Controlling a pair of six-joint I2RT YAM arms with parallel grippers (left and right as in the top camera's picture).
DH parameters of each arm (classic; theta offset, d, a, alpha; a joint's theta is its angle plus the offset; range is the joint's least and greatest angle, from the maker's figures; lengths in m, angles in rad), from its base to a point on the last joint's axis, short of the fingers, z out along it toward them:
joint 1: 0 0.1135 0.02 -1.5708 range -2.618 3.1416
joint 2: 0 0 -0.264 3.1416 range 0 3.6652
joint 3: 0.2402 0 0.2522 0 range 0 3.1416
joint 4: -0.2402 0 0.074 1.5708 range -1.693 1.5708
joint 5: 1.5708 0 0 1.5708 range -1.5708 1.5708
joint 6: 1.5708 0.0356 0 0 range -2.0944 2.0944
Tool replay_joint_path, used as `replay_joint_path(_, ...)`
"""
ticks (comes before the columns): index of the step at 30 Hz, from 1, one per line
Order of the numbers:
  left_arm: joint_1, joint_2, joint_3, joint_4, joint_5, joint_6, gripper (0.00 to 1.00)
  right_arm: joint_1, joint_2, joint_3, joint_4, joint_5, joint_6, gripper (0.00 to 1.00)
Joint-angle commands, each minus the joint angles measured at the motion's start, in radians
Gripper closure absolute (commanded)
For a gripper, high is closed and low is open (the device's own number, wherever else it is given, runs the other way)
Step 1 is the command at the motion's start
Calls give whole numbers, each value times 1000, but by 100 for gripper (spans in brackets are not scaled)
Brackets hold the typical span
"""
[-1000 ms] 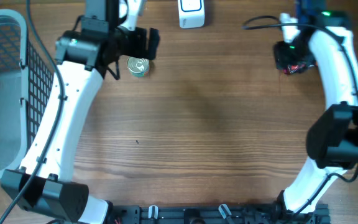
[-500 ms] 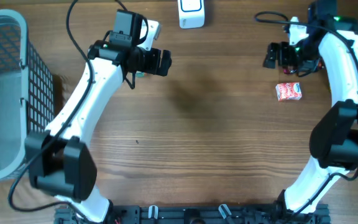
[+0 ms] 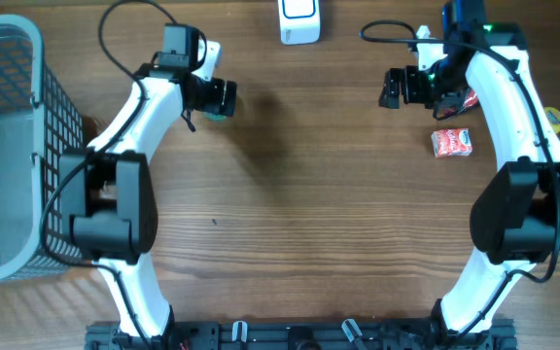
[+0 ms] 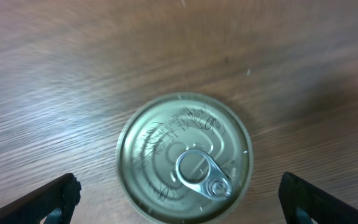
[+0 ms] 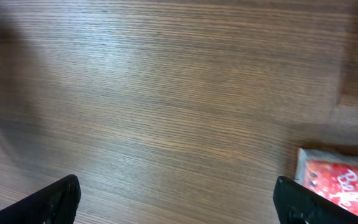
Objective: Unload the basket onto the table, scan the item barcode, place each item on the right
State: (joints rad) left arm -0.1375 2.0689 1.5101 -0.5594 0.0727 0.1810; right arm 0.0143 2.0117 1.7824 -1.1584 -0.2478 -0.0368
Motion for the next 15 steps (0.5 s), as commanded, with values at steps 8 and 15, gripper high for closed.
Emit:
replay_joint_path(8,-2,103,-5,44,-2,210,0,14,6,7,29,-24,42,0)
replay_joint_path(15,-2,105,-5,76,8,238,13,14,6,7,29,-24,66,0)
